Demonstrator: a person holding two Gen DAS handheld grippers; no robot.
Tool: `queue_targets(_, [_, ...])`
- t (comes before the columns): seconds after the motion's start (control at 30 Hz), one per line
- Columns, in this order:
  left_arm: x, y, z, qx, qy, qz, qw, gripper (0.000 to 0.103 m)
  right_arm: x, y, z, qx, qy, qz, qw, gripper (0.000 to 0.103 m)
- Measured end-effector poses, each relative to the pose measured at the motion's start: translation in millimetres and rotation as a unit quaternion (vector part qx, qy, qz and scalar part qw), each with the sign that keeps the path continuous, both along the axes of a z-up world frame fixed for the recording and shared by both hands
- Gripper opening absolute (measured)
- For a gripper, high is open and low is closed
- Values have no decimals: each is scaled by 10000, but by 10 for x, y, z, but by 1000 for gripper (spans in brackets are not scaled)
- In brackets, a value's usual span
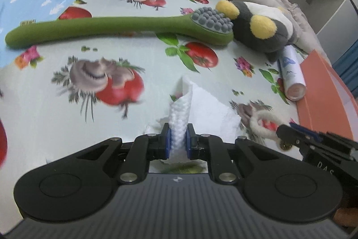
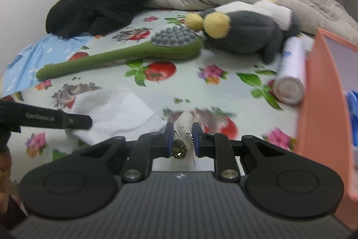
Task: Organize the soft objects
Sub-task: 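Grasp the white knitted cloth with the left gripper while the right gripper grasps the fluffy hair tie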
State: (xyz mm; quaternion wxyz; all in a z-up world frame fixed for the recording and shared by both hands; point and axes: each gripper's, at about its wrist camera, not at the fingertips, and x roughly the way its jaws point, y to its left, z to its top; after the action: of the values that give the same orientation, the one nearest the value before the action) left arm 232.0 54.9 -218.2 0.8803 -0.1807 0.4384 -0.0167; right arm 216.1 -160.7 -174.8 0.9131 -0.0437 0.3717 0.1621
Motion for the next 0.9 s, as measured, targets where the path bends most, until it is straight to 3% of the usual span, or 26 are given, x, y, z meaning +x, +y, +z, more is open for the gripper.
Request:
queue_targets(0.27, [-372, -185, 32, -283, 204, 111, 9993, 16, -430, -234, 25, -45, 317, -274, 9991, 21])
queue_targets(0.47, [-580, -353, 20, -453, 437, -74, 9980, 17, -697, -303, -49, -123, 530, -319, 9980, 22])
queue_targets(0.5, [-606, -374, 30, -435, 442, -168, 9979, 22, -721, -321, -53, -82, 576, -327, 9978, 23])
queue_targets(0.57, [-650, -382, 45, -472, 480, -338, 9972, 62, -765, -351, -34, -8, 632, -265, 9976, 26])
queue_targets(0.63, [-700, -353, 90, -417, 385, -369, 9977, 76, -810, -381, -18, 2, 627, -256, 9977, 37])
queue_targets(0.67, [-717, -348, 121, -340, 334, -444, 9979, 77, -830, -391, -13, -14, 619, -251, 9978, 41])
queue_targets(0.73, [-729, -331, 174, -279, 263, -574, 9976, 79, -858, -403, -12, -35, 548, -264, 9981, 61])
queue_targets(0.9, [-686, -363, 278, -172, 70, -1022, 9946, 80, -844, -382, -96, -106, 456, -153, 9988, 63])
